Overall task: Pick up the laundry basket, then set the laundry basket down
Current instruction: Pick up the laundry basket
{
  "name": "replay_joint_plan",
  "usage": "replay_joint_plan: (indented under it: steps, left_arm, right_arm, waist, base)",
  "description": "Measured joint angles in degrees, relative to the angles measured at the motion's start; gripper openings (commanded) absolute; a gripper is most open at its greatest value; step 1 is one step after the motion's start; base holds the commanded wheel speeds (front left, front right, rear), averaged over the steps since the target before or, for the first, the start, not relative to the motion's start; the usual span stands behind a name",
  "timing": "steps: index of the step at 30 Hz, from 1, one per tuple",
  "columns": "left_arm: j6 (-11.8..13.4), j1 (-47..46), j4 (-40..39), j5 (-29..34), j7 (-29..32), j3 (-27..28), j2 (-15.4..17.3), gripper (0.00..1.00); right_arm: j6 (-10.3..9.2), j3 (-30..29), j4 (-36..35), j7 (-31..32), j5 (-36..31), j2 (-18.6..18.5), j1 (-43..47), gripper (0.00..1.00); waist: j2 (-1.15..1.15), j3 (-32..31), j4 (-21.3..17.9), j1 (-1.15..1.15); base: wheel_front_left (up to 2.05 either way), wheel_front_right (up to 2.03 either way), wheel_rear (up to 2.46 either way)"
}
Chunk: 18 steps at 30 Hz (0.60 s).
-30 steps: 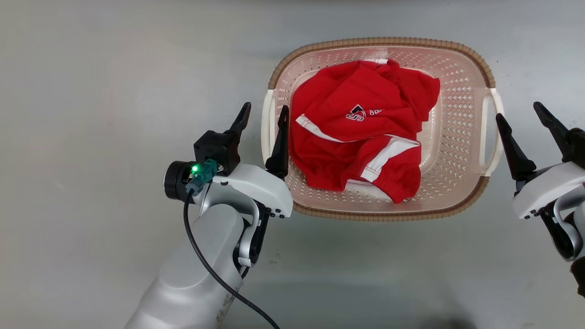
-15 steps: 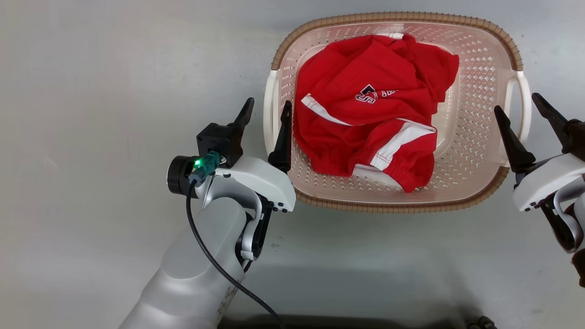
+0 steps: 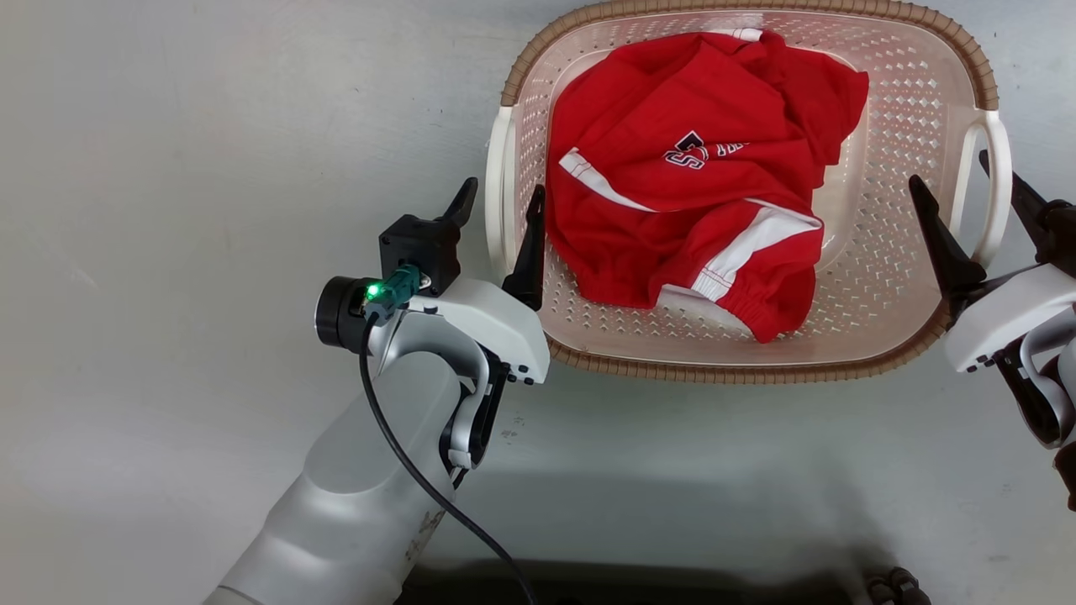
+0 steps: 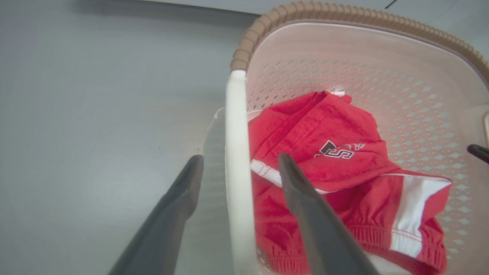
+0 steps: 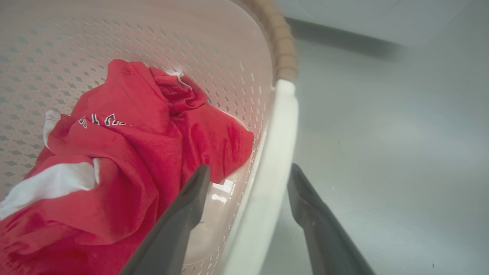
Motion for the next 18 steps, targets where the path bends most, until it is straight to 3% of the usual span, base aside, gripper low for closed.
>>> replay_joint_plan:
  steps: [18]
  left_arm:
    - [0.0, -2.5, 6.1, -2.7, 0.0, -4.1, 0.0, 1.00]
  right_arm:
    - [0.00, 2.0, 0.8, 0.0, 0.0, 0.8, 0.0, 1.00]
  waist:
    - [0.00, -0.6, -1.1, 0.00]
  base:
    - [0.00, 0.00, 0.00]
